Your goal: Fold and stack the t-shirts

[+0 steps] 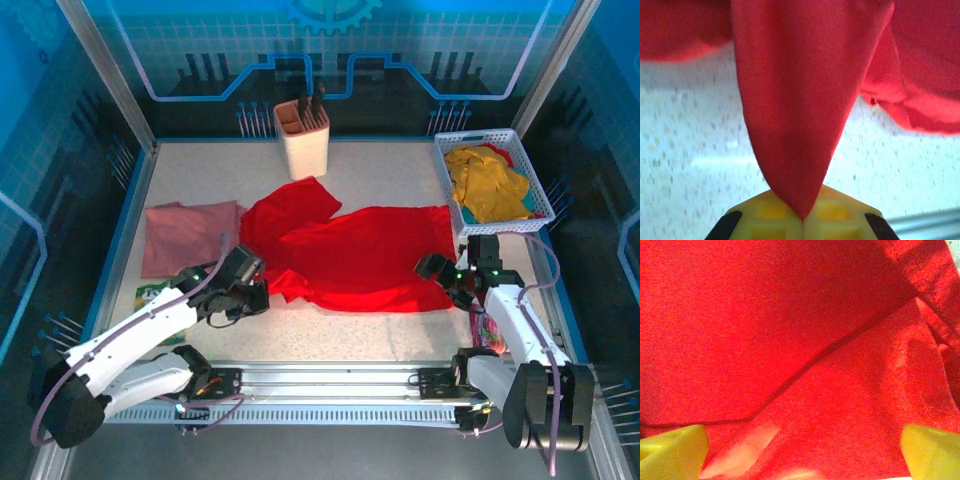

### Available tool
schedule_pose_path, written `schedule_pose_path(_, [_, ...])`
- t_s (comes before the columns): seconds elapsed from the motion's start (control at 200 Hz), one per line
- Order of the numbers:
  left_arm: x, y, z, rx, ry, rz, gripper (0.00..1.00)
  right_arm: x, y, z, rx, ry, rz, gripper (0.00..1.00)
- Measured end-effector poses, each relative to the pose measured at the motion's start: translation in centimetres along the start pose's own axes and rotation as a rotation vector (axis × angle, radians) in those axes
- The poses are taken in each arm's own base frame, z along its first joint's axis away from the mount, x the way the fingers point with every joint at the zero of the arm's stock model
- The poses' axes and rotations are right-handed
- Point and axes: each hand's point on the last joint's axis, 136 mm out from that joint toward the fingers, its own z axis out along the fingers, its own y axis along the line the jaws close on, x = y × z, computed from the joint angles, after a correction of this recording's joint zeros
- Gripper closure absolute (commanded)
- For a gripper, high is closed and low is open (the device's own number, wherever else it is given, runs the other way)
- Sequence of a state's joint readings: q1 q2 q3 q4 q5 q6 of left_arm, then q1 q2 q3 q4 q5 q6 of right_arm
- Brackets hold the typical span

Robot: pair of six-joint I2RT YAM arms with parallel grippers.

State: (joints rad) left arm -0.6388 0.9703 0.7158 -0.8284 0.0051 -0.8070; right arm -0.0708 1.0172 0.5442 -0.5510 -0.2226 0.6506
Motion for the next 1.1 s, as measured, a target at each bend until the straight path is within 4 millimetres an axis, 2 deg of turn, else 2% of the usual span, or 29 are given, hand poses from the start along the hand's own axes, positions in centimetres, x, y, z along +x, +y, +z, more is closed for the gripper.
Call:
schedule_pose_path(0.285, [4.7,1.6,-4.3,0.080,0.109,-0.167,1.00,-0.4,-0.1,0.1,0.010,-0.016,-0.008,0.01])
schedule_pose_path(0.58, [8.9,3.5,-7.0,0.127,0.213,-0.325,1.00,-1.1,-1.0,-0.3,0.078,-0.047,-0.008,0.00])
schedule_pose_path(0.735, [10.6,4.5,-7.4,0.131,0.261,-0.380,1.00,-1.1,-2.4,-0.9,0.151,-0.071,-0.002,0.02])
schedule_pose_path(0.83, [11.5,5.1,-6.9,0.121,0.288,-0.404,1.00,-0.9,-2.2,-1.5,0.159,-0.087,-0.032,0.01])
schedule_pose_path(0.981, [11.6,5.3,-6.4,0.095,0.305,-0.419,0.92,-0.5,-1.2,-2.2,0.137,-0.098,-0.083,0.03])
schedule_pose_path(1.101, [11.7,6.0,-6.0,0.026,0.314,-0.410,0.87,0.0,-1.5,-2.1,0.162,-0.082,-0.094,0.05])
